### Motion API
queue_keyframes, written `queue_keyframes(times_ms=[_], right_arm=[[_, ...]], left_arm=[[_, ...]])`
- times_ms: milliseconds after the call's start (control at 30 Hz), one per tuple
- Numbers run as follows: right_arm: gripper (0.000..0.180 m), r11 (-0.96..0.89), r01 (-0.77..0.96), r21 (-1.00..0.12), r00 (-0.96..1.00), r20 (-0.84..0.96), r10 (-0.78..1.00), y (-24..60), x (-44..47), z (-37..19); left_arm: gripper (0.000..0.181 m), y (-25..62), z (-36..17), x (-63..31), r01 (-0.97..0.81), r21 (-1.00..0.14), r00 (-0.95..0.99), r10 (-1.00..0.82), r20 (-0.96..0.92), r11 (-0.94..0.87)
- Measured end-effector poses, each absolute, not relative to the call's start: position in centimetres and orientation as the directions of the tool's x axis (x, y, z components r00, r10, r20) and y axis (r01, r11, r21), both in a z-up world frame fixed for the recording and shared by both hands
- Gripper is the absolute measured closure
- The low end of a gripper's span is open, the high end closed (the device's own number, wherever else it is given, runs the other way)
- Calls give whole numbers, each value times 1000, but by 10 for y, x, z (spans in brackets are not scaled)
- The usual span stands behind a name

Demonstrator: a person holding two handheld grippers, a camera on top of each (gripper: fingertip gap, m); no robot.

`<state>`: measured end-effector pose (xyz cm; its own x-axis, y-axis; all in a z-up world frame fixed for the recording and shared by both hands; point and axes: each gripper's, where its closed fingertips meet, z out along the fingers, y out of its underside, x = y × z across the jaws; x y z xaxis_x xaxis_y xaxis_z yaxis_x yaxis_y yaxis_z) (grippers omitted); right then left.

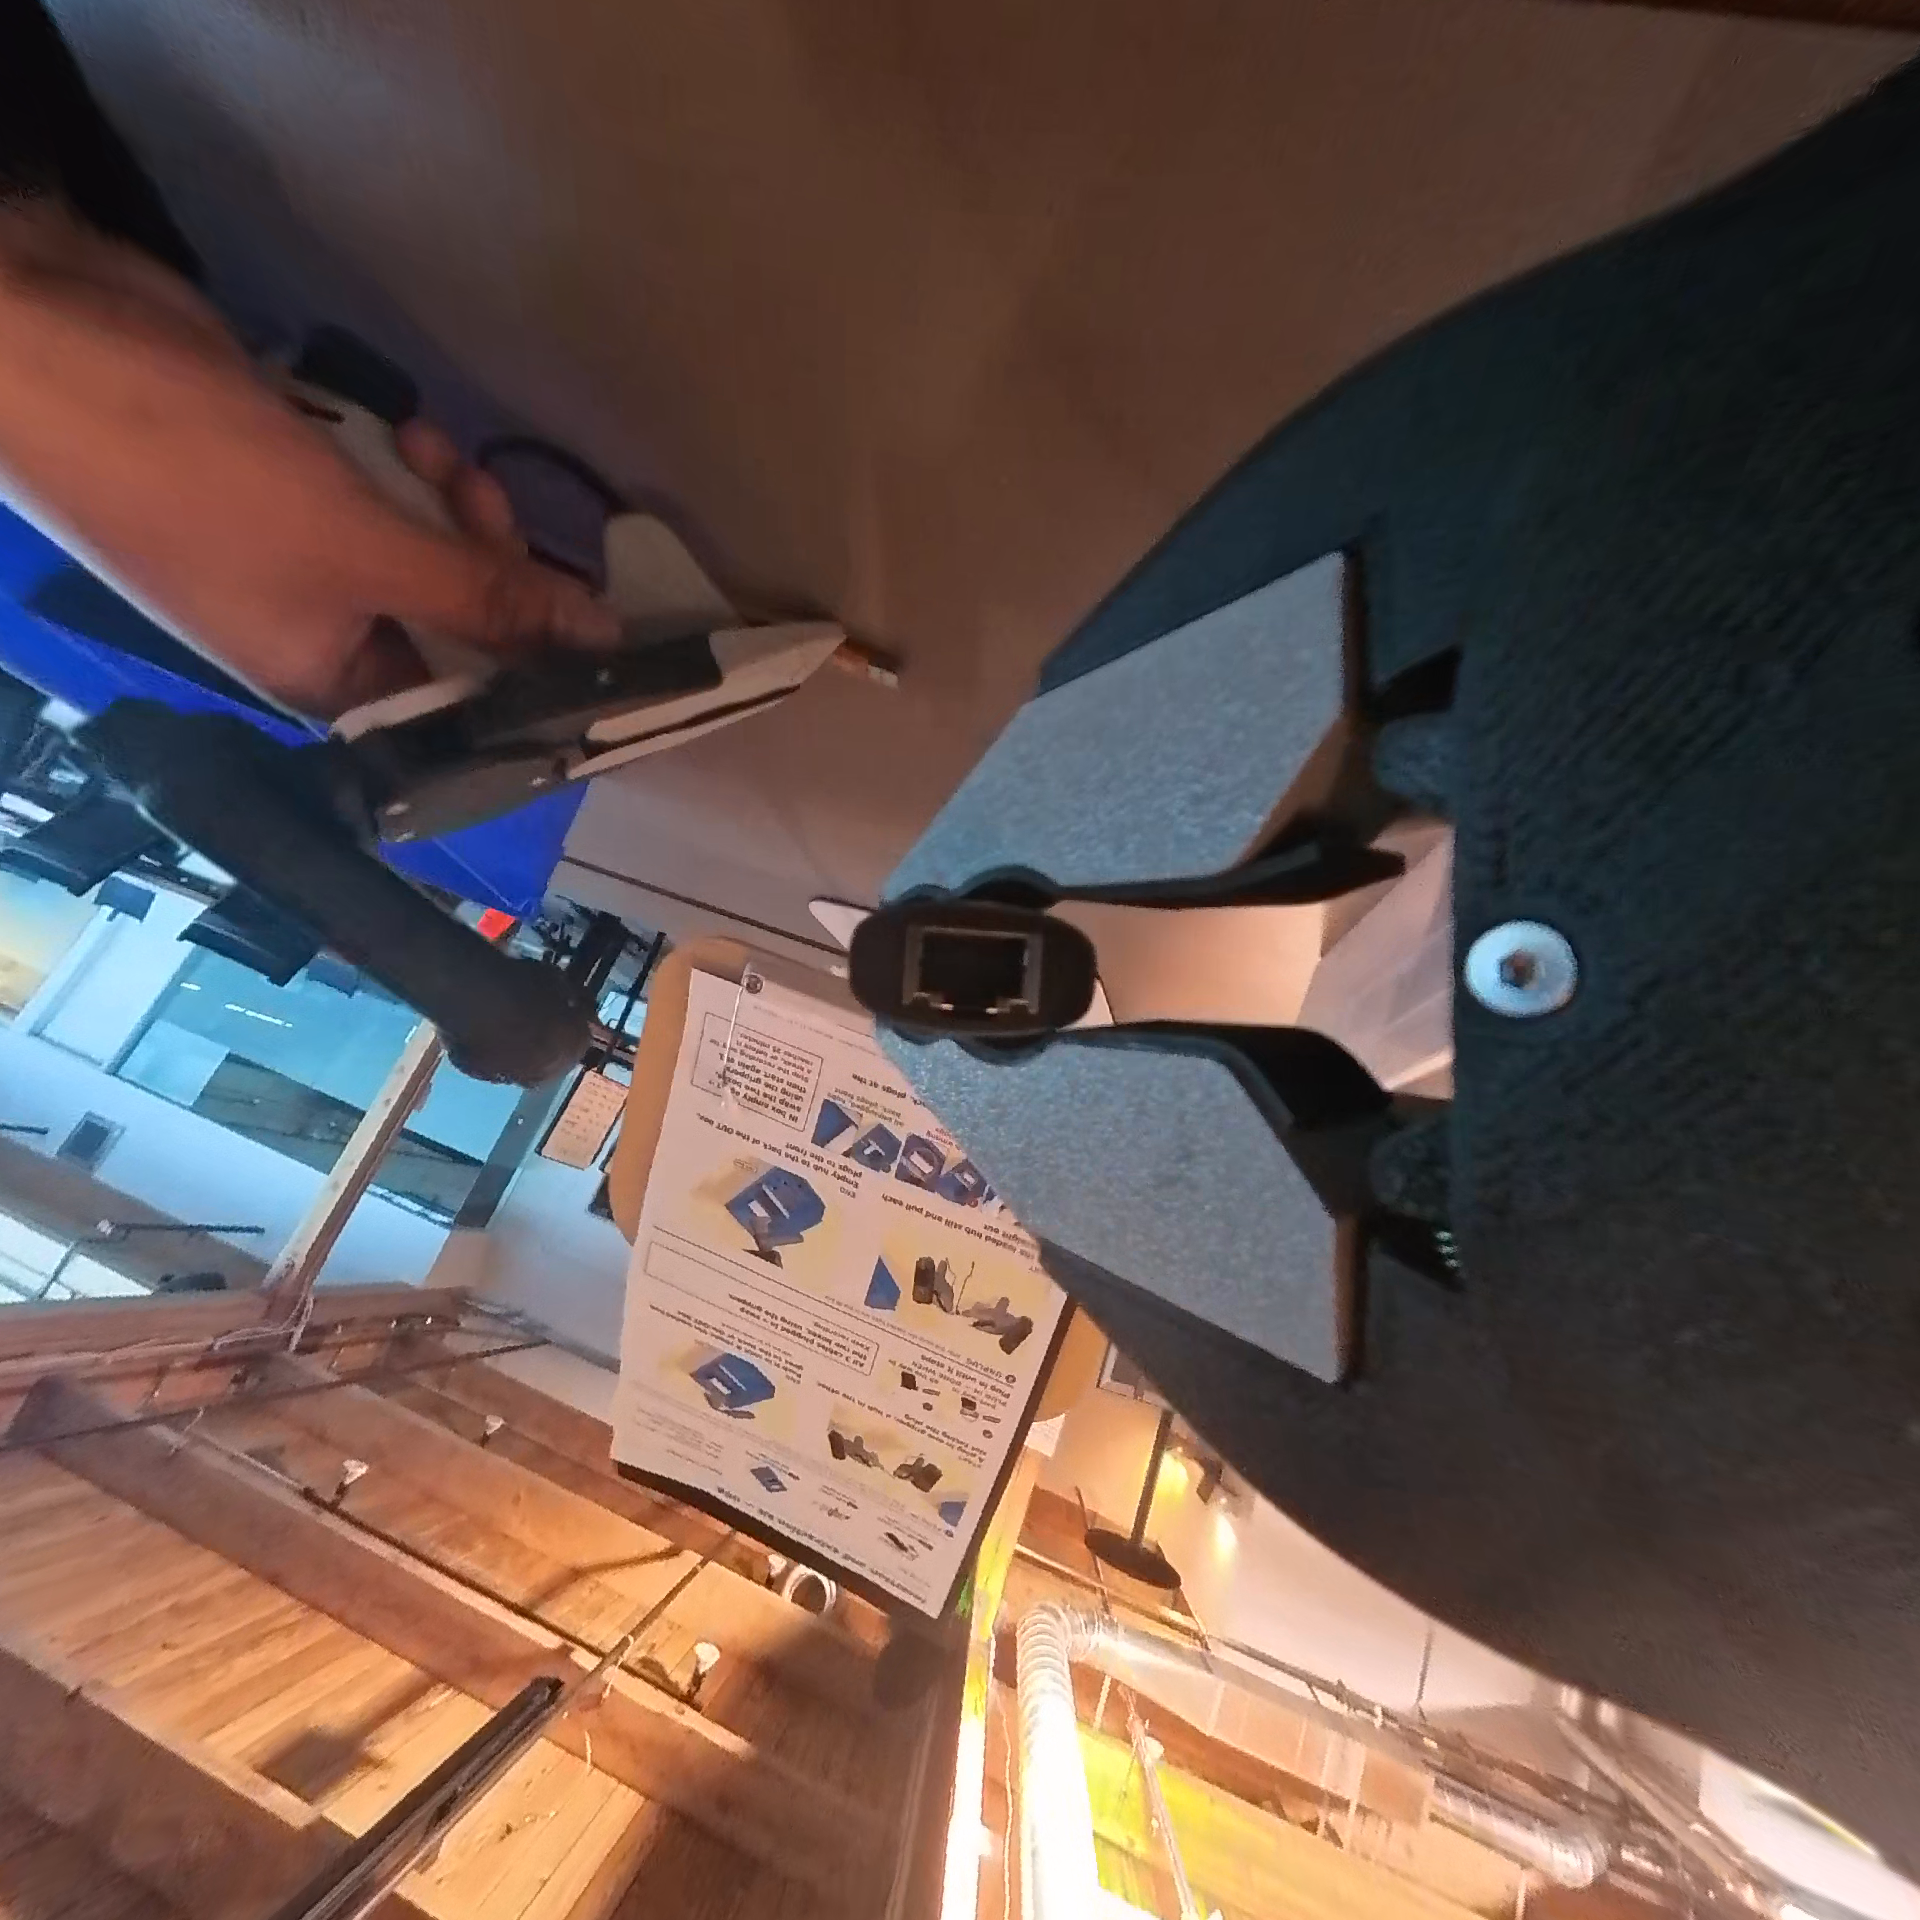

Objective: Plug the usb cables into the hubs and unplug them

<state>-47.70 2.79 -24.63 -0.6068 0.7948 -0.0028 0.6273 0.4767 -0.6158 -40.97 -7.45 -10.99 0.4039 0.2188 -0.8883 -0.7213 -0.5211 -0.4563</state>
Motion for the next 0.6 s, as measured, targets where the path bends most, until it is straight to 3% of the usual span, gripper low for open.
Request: queue_keyframes(times_ms=[233, 367, 600], right_arm=[[168, 474, 482, -736, -754, -73, 653, 12, -452, -232], [168, 442, 366, -819, -833, -76, 548, 0, -431, -209], [168, 470, 240, -850, -905, -21, 425, -16, -398, -173]], left_arm=[[167, -72, -119, -408, -686, -460, 422, 207, -883, -563], [167, -70, -128, -414, -690, -375, 338, 183, -923, -619], [165, -57, -133, -409, -673, -317, 305, 140, -942, -668]])
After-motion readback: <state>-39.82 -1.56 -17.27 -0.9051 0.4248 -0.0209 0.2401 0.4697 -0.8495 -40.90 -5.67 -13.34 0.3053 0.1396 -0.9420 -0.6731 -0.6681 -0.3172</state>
